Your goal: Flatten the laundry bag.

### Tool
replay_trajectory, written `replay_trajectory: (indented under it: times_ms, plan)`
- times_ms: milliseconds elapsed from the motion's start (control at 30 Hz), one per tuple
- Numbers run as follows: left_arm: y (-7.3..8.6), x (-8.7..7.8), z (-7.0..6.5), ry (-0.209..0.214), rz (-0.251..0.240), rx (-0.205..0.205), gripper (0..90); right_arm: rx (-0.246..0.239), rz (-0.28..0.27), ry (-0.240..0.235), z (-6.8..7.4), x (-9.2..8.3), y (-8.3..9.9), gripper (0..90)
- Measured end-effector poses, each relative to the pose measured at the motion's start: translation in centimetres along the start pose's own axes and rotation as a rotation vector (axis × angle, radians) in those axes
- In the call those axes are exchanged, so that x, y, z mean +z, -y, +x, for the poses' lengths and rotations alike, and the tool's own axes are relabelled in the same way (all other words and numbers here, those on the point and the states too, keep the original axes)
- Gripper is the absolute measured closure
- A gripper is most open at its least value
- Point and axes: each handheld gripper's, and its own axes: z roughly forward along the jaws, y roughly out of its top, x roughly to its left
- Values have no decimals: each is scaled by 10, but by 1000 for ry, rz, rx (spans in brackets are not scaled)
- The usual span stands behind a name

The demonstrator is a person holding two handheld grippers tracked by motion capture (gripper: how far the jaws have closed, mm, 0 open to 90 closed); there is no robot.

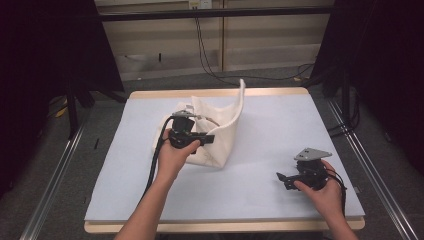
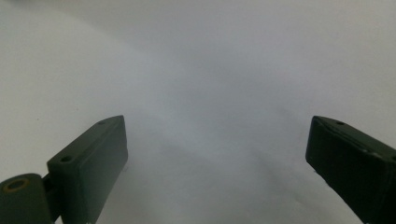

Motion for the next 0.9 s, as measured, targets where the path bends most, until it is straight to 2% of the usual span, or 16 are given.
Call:
replay_trajectory:
  times_ms: [67,133,200,300,333,667,867,900]
  plan:
    - [0,3,-1,9,-4,-9,730,4,-1,-6,0,0,0,54]
    - [0,7,-1,10,-8,-19,606,7,0,-5,0,-1,0,54]
    - [0,8,-2,15,-4,-12,536,9,3,-8,0,-1,1,54]
    - [0,10,-2,28,5,-2,352,17,4,-5,-1,-1,1,54]
    - [0,10,-3,30,3,-17,328,16,4,-7,-1,-1,1,54]
    - [0,13,-6,44,8,15,271,11,8,-4,0,1,1,54]
    - [1,10,-8,24,19,32,223,13,9,-11,0,0,1,54]
    - [1,9,-8,21,11,25,205,12,9,-11,0,0,1,54]
